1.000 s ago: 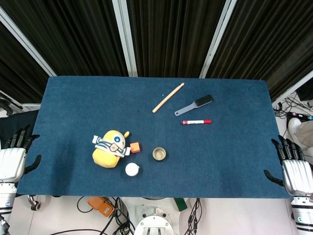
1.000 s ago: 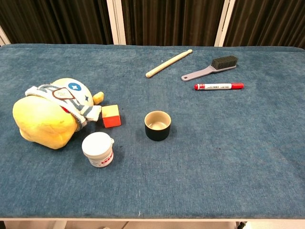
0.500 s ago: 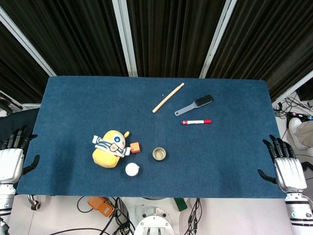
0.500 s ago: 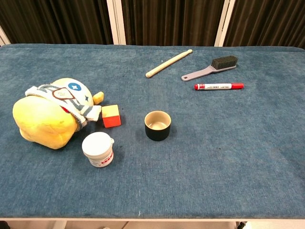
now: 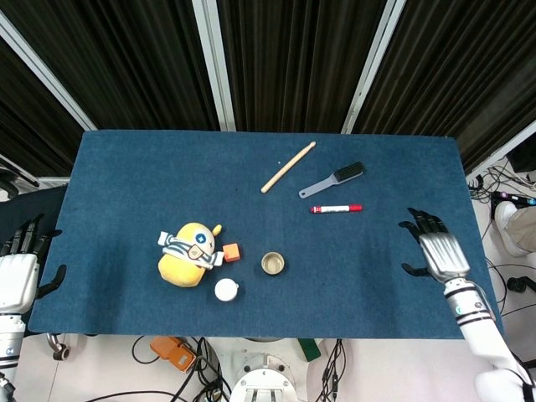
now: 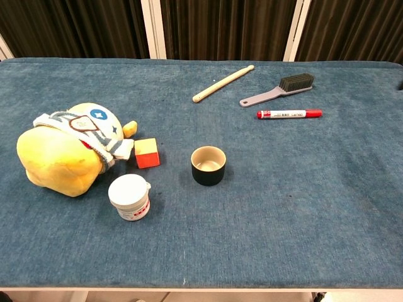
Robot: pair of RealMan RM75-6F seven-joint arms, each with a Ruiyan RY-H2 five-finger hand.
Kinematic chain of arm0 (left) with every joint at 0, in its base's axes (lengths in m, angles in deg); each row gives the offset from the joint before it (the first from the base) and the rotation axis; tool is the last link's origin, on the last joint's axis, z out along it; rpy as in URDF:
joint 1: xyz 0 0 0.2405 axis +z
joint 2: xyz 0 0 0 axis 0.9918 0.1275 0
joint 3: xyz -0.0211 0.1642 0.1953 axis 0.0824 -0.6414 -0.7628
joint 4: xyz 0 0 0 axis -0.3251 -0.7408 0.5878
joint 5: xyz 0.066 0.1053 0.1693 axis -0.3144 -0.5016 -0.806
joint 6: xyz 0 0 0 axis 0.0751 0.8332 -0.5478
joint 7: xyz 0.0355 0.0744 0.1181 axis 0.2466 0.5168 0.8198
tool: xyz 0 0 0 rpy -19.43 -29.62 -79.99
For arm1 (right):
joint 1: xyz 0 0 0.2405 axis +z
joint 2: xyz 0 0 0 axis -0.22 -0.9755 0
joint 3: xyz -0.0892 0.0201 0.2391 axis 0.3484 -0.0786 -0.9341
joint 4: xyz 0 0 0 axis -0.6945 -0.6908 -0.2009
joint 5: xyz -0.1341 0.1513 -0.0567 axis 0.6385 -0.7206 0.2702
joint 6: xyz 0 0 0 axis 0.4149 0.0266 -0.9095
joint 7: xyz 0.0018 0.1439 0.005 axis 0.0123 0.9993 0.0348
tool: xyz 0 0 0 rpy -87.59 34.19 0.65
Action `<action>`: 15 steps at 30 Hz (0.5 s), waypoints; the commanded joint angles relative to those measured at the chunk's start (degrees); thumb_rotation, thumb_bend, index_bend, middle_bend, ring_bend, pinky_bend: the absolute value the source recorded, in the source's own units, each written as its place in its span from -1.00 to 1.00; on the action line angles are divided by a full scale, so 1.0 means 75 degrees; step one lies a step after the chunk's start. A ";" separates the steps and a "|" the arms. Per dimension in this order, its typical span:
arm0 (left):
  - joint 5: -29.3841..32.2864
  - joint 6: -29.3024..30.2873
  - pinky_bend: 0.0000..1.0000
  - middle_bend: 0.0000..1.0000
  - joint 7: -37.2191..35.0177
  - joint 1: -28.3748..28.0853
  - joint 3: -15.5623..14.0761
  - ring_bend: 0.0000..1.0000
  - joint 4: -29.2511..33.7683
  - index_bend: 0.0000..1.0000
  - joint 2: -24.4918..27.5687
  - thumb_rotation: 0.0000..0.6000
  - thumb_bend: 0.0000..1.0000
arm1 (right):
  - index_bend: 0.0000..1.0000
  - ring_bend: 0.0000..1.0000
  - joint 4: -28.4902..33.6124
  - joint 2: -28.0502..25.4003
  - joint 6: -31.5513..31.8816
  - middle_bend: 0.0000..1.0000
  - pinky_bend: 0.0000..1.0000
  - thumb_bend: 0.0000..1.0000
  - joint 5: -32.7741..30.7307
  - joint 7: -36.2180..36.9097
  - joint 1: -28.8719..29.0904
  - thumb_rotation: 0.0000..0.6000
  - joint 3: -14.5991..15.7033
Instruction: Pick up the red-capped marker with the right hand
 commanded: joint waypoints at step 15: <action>0.0072 -0.0112 -0.66 -1.00 -0.0032 -0.0032 0.0020 -1.00 -0.0051 -0.57 0.0008 1.00 -0.34 | -0.23 -0.74 -0.3598 0.2824 -0.2287 -0.83 -0.71 -0.40 -0.1535 -0.0267 0.2635 1.00 -0.0958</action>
